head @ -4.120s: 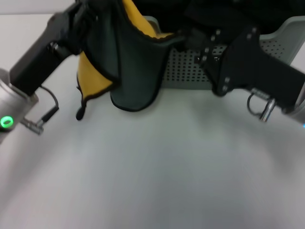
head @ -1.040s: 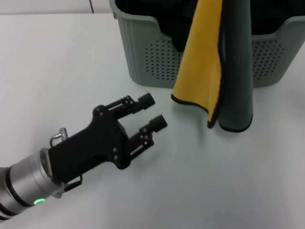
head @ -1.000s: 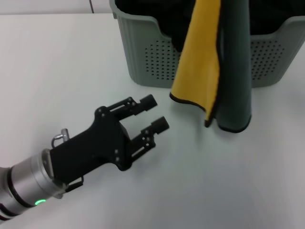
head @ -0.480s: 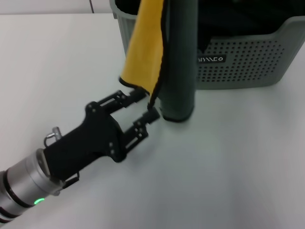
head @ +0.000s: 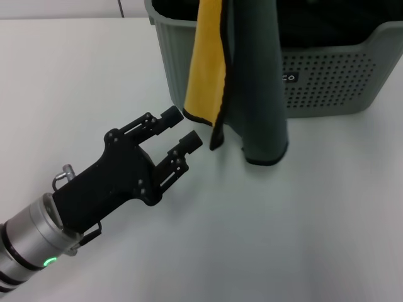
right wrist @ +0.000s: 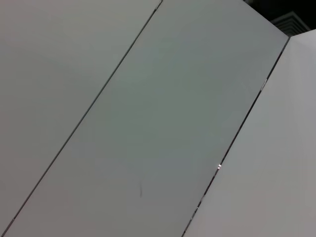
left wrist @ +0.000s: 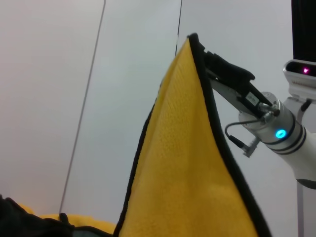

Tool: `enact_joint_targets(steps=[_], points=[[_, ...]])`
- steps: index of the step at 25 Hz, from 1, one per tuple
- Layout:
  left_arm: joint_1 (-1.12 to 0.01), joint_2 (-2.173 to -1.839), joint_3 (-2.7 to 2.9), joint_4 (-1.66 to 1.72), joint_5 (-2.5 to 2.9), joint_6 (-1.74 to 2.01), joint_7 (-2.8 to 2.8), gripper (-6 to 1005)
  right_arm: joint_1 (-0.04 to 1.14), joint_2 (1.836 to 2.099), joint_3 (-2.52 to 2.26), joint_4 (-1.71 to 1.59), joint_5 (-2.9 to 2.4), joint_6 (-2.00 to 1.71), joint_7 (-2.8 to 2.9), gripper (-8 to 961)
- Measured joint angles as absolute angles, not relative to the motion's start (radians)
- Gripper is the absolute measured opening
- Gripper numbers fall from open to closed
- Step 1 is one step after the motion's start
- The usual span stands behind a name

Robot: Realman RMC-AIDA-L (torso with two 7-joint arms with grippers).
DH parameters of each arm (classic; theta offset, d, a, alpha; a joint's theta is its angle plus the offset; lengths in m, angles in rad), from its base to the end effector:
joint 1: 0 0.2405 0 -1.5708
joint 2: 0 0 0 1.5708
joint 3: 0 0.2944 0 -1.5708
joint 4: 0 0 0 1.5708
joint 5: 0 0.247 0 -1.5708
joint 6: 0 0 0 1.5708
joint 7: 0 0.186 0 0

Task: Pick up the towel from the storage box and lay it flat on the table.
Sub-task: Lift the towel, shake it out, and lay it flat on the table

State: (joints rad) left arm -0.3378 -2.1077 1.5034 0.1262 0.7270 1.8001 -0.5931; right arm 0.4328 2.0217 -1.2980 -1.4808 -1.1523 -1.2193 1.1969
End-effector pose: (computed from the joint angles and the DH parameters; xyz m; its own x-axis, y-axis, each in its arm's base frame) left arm -0.2812 0.2766 -0.0992 0.4374 -0.0579 0.8974 0.4299 -0.8630 -0.2652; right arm 0.0328 0.3979 0.0692 0.5514 0.6092 -0.5699 0.1476 -0.7436 -0.6521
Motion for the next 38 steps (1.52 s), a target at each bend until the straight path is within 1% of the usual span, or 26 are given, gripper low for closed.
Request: enact_joint_targets(steps=[23,38], points=[[-0.33,-2.108,1.541,0.13,0.712,1.808,-0.59,453,0.465,2.024,-1.326,-1.477,-1.149,-1.201,1.201,0],[-0.328,-2.108,1.542,0.128,0.694,1.809,-0.59,454,0.482,2.025,-1.376,-1.483,-1.147,-1.087,1.196,-1]])
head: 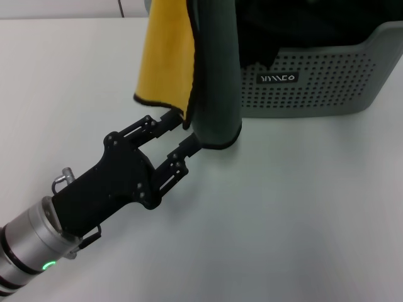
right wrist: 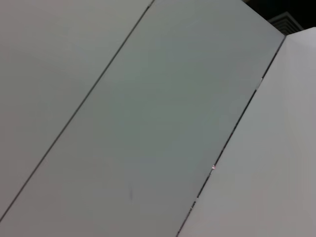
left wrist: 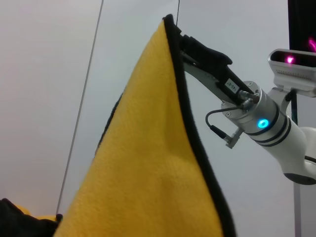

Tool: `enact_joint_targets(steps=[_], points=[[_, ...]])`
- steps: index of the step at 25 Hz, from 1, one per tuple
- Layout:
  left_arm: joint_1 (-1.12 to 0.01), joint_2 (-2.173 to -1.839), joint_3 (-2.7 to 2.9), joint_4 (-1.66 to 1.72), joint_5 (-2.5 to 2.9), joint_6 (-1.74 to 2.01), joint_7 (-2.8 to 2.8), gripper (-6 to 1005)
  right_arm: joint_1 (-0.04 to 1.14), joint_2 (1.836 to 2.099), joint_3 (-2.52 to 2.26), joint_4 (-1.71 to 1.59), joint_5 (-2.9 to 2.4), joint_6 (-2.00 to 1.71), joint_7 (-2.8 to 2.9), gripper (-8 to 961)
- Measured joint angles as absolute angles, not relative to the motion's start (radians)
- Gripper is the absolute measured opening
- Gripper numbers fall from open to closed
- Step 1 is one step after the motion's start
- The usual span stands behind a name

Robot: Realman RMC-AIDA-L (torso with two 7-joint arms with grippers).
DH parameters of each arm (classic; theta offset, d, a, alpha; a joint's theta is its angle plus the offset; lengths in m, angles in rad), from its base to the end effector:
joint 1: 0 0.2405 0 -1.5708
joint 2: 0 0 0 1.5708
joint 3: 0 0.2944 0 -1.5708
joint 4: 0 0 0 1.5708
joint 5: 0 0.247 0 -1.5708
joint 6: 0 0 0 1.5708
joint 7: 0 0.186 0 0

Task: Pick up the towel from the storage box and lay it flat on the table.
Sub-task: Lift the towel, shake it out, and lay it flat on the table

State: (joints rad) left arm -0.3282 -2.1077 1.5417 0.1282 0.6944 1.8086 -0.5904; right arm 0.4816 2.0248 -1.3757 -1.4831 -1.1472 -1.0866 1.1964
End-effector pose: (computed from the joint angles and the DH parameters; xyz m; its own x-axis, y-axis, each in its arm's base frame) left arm -0.2814 0.2723 -0.0993 0.4310 -0.0571 0.9005 0.4297 -0.8646 -0.2605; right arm 0.0052 0.4099 0.0548 0.5524 0.6063 -0.5720 0.1251 -0.7387 -0.6623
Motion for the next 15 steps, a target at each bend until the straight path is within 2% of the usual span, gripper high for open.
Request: enact_joint_targets(steps=[15], points=[[-0.338,-2.108,1.551,0.134,0.624,1.809,-0.593,453,0.526,2.025,-1.443,-1.47,-1.148,-1.027,1.196,-1]])
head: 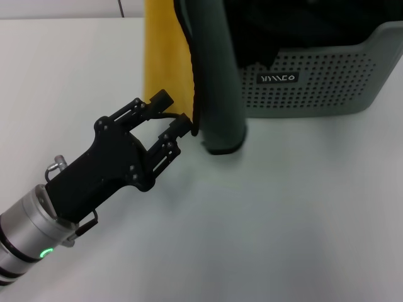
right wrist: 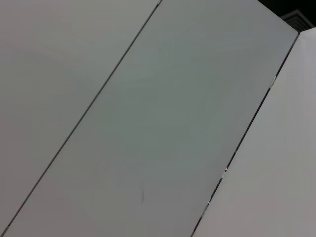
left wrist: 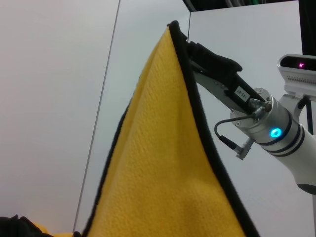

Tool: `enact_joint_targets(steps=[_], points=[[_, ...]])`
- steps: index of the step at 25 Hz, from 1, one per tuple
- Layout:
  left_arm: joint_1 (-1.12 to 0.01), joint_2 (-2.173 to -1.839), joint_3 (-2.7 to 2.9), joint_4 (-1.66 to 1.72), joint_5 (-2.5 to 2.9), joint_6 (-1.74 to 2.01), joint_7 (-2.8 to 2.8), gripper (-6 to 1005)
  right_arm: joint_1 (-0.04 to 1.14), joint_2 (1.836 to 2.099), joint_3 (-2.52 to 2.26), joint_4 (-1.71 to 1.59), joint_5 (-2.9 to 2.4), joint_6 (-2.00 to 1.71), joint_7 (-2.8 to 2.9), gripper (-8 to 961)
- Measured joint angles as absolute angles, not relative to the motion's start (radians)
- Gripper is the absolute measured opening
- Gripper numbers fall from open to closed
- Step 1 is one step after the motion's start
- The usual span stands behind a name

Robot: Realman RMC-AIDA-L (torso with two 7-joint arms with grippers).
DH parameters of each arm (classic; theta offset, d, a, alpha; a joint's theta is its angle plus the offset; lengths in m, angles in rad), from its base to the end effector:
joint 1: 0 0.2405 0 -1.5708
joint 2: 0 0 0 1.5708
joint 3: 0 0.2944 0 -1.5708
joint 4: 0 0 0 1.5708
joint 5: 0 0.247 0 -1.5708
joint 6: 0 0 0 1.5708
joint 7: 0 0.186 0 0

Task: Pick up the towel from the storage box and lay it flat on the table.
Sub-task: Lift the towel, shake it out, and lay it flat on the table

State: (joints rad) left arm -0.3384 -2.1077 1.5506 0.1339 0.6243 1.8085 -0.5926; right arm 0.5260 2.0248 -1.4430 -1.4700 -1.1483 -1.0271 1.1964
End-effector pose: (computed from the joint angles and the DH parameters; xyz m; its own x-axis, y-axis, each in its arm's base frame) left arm -0.2787 0.2832 -0.0909 0.4073 -0.0931 0.9086 0.4514 -0.8443 -0.2888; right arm -0.0152 0.4117 0.0352 0.5508 0.6008 -0.5795 0.1462 -0.7529 -0.6417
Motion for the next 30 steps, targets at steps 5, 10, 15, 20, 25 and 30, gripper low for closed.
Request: enact_joint_targets(steps=[5,10,15,20,25,30], points=[[-0.332,-2.108,1.55,0.133,0.621,1.809,-0.592,453,0.529,2.025,-1.445,-1.469,-1.153,-1.012,1.196,-1],[-0.321,-2.108,1.551,0.128,0.589,1.817,-0.589,454,0.521,2.025,-1.448,-1.468,-1.15,-0.991,1.196,-1],[-0.32,-2.108,1.551,0.13,0.587,1.818,-0.587,453,0.532,2.028,-1.479,-1.468,-1.14,-0.934,1.196,-1],[-0.327,-2.108,1.546,0.133,0.585,1.816,-0.587,454,0.557,2.028,-1.526,-1.472,-1.127,-0.852,1.196,-1],[-0.339,-2.108,1.547,0.135,0.584,1.816,-0.586,454,0.583,2.028,-1.579,-1.468,-1.121,-0.748,1.188,-1],[-0.341,-2.108,1.553,0.135,0.536,1.815,-0.586,455,0.596,2.028,-1.666,-1.477,-1.121,-0.615,1.123,-1]])
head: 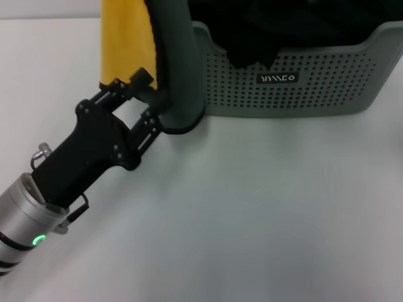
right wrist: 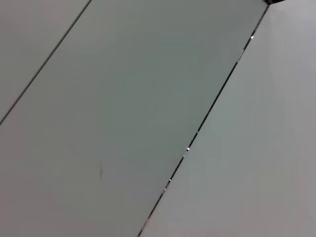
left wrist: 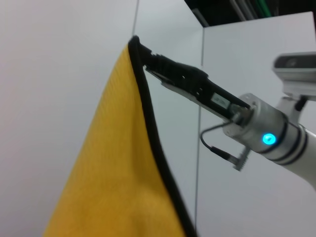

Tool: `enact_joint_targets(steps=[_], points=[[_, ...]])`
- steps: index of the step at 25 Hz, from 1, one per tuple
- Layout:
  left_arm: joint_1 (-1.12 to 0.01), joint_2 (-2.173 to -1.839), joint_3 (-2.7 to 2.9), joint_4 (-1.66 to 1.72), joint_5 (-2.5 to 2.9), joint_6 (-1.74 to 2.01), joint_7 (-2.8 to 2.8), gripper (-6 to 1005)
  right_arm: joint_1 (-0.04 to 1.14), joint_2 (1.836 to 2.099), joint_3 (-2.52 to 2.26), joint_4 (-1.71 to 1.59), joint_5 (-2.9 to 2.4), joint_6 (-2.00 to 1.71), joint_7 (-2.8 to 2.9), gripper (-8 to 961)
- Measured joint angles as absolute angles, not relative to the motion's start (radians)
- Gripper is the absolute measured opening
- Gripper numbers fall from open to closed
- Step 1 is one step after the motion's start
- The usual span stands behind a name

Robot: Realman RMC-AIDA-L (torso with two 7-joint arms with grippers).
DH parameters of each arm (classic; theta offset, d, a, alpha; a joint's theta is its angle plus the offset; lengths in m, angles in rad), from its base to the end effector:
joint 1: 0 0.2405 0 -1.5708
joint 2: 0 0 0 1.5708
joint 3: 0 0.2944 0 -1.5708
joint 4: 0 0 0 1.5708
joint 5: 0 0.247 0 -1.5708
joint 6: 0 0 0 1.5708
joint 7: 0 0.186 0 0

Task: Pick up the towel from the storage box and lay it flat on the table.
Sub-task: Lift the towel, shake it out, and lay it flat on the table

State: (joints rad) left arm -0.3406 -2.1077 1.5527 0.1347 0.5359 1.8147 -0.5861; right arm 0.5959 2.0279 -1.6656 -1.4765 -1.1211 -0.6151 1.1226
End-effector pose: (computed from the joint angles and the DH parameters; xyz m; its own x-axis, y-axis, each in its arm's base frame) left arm -0.2799 0.2929 -0.0782 0.3785 -0.1454 0.9141 0.4908 -0.8058 -0.3313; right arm -0.0562 0.4338 -0.0060 0.6149 0.5987 -0.5133 0.0624 -0.6858 -0.7252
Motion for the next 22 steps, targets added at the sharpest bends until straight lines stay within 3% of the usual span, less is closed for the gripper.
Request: enact_joint_targets(steps=[22], points=[[-0.327,-2.108,1.552,0.1,0.4,1.747,-0.546,452,0.595,2.028,-1.701,-1.529,-1.121,-0.578,1.103,1]])
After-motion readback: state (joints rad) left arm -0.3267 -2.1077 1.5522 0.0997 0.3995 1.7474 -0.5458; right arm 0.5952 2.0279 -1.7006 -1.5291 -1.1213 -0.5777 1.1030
